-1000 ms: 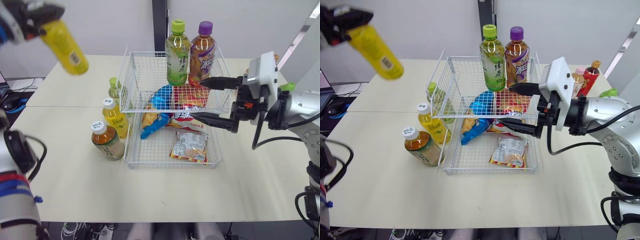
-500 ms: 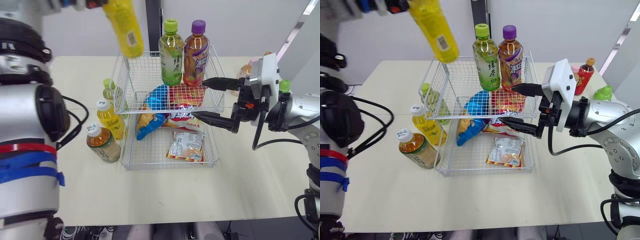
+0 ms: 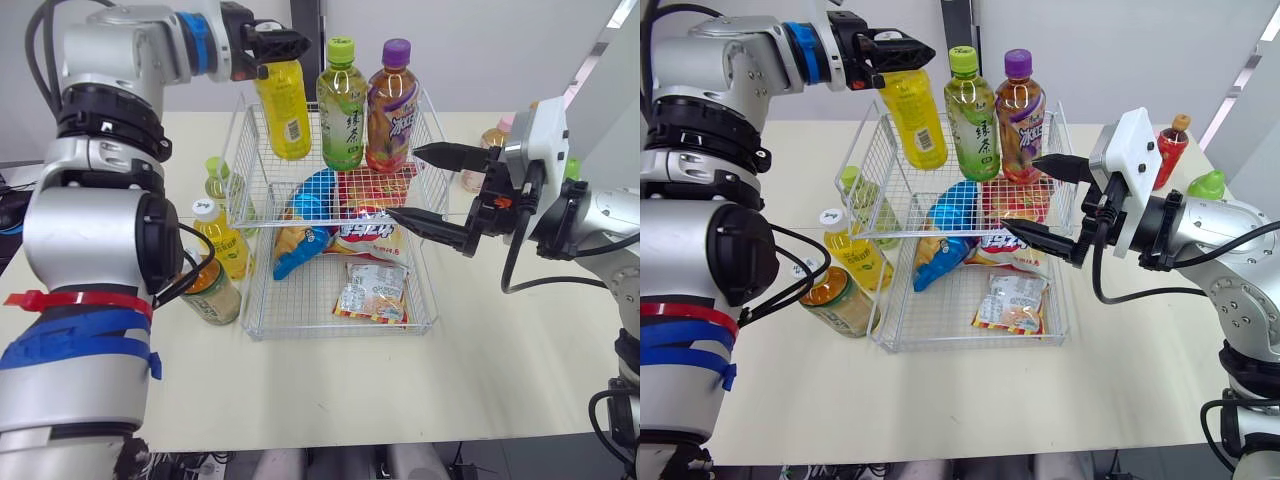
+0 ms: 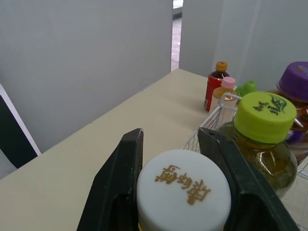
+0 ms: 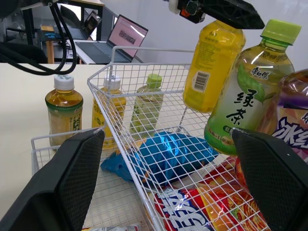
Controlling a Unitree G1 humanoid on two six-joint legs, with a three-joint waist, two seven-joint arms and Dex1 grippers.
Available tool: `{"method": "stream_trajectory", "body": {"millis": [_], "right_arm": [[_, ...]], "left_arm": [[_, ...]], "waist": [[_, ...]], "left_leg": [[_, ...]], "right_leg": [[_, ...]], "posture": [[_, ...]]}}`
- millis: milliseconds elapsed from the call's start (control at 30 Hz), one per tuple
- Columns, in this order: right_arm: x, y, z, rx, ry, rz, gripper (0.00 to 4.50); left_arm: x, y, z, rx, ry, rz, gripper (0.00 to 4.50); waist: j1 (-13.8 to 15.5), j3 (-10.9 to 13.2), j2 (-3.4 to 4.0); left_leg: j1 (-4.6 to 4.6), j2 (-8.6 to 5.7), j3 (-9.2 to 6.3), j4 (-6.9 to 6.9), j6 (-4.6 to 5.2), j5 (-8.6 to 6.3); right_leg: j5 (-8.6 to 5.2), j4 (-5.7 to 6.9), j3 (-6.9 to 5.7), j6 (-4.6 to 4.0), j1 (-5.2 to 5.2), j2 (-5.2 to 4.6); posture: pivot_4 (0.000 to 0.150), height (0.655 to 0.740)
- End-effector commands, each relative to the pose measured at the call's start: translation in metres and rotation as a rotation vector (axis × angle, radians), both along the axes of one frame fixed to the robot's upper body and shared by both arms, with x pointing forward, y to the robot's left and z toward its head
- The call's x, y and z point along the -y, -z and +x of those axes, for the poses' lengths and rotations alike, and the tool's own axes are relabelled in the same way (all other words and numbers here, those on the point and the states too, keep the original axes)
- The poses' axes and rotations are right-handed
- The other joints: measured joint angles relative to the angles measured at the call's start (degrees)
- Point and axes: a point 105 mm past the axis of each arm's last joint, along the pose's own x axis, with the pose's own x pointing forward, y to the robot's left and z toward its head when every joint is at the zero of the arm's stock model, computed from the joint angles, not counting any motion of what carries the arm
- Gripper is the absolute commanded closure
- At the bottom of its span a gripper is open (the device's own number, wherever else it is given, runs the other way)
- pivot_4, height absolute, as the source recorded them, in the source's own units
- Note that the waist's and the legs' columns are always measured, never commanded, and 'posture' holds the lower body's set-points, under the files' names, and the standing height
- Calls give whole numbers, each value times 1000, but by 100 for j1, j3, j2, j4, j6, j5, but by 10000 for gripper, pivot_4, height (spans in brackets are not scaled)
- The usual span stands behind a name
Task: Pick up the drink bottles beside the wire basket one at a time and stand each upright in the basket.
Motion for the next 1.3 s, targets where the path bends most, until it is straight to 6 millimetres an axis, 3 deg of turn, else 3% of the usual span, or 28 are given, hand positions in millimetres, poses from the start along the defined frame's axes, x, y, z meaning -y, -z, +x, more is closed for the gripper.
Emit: {"method": "stream_trajectory", "body": {"millis": [33, 233, 400, 567, 833, 1033, 1133, 1300], "right_arm": [[1, -12, -6, 62, -2, 22, 0], [4, -9, -4, 56, 0, 19, 0], [6, -7, -4, 54, -1, 17, 0], [7, -6, -5, 52, -3, 15, 0], [8, -6, -4, 52, -19, 6, 0], [6, -8, -4, 59, -43, 9, 0], [5, -8, -6, 57, -70, 10, 0], [3, -12, -7, 56, -156, 28, 0]], "left_arm": [[2, -17, -4, 99, -5, 9, 30983], [7, -14, -3, 89, 17, 2, 30983], [8, -17, -8, 96, 50, 20, 15232], [-5, -28, -18, 116, 58, 26, 94], [-34, -50, -39, 146, 32, -1, 94], [-70, -57, -83, 145, 34, -35, 94], [-86, -51, -96, 144, -34, -19, 94], [-111, -23, -130, 99, -115, 29, 94]], "waist": [[-6, 0, 0], [-3, 0, 0], [-7, 0, 0], [-12, 0, 0], [-9, 0, 0], [-62, -1, 3], [-49, -1, 3], [-44, -1, 5]], "left_leg": [[0, 0, 1, 0, 0, 0], [1, 1, 1, 1, 0, 0], [1, 0, 1, 2, 0, 0], [1, 1, 1, 1, 0, 0], [1, 1, -1, 2, 0, 0], [5, 7, -1, -1, 0, 1], [5, 8, -5, 1, -1, 1], [9, 9, 1, 1, -1, 1]], "right_leg": [[0, 0, 0, 0, 0, 0], [0, 2, 0, 0, 1, 0], [0, 2, 0, 0, 2, 0], [0, 3, -1, 0, 1, 0], [0, 2, -1, 0, 2, 1], [-1, 7, 1, -3, -1, 4], [-2, 8, 1, -4, -1, 6], [-2, 6, 9, -5, 3, 5]], "posture": [[1500, 7400], [1500, 7400], [1500, 7400], [1500, 7400], [1500, 7400], [1500, 7400], [1500, 7400], [1500, 7400]]}}
